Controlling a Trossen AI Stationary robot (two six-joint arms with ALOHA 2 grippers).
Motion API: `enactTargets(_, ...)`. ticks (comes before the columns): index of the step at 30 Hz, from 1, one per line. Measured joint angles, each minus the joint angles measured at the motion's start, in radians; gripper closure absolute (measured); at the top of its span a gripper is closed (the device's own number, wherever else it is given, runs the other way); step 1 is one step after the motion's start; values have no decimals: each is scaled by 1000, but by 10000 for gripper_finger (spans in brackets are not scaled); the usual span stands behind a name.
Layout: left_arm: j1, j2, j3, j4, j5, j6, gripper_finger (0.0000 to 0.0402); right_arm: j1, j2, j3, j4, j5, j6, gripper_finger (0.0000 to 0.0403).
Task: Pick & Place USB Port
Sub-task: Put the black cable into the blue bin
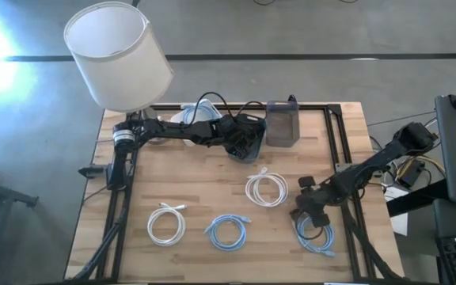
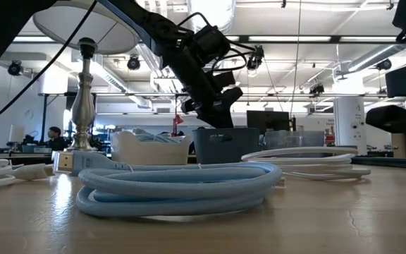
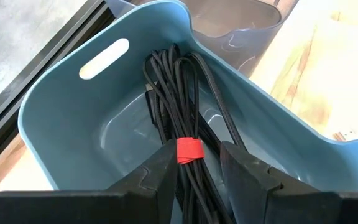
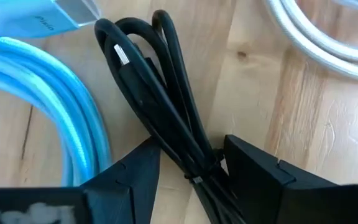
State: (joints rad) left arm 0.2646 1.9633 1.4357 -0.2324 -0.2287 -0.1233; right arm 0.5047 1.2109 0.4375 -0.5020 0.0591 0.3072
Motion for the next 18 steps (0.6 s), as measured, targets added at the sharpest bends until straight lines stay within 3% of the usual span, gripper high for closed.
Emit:
enactTargets(4, -1, 0, 0, 0, 0, 47, 275, 0, 0, -7, 12, 14, 19, 256)
enactTargets(11, -2, -1, 0, -1, 3, 75, 275, -2, 4, 30, 22, 23, 63, 344)
enactTargets(18, -6, -72, 0, 9, 148, 93, 276, -2, 4, 182, -24, 24, 201, 346)
